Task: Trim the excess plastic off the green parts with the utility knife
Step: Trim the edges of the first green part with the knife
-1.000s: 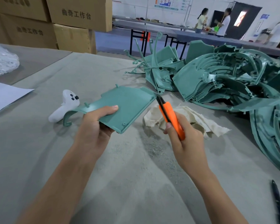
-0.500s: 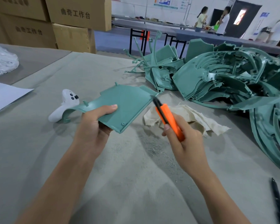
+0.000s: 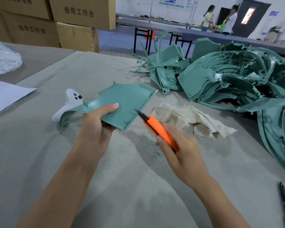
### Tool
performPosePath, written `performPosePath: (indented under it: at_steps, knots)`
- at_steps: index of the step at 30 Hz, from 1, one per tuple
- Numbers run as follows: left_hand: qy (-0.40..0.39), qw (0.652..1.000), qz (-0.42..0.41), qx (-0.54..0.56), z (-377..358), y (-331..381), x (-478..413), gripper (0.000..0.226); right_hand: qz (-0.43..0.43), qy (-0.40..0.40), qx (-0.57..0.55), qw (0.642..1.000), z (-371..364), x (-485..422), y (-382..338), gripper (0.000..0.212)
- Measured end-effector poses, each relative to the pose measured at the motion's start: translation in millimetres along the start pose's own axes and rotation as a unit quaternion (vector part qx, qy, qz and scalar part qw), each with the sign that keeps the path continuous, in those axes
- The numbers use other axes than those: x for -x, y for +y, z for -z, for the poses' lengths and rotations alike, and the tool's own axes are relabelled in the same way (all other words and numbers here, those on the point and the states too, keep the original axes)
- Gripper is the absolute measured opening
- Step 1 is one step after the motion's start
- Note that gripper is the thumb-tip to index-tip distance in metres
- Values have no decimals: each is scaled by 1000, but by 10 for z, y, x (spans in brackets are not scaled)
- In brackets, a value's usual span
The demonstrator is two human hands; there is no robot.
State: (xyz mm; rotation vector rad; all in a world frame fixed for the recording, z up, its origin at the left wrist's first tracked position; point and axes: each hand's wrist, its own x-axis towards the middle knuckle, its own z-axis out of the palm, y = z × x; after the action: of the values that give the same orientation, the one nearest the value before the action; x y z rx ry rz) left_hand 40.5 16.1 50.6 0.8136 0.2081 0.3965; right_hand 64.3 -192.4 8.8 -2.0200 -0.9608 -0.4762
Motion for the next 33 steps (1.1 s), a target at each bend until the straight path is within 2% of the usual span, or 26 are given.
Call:
performPosePath:
  at_steps: [3, 7, 14, 19, 22, 28, 33]
  knots:
    - [-2, 1000, 1, 0, 9, 9, -5, 24, 2, 8, -2, 1000, 1, -18, 4, 26]
    - [-10, 1000, 4, -14, -13, -16, 18, 37, -29, 50, -8, 998, 32, -71, 41, 30]
    - [0, 1000, -14, -6, 4, -11, -13, 27, 7, -11, -33, 999, -12, 0, 14, 26]
    - [-17, 1000, -14, -12, -4, -42, 1, 28, -37, 53, -39, 997, 32, -66, 50, 34]
    - [-2, 1000, -20, -5, -6, -37, -6, 26, -15, 21, -41, 999, -15, -22, 20, 26]
    - [10, 999, -30, -13, 0, -1, -22, 23, 42, -29, -44, 998, -46, 16, -26, 29]
    - [-10, 999, -26, -16, -15, -19, 2, 26, -7, 46, -43, 998, -35, -64, 29, 27]
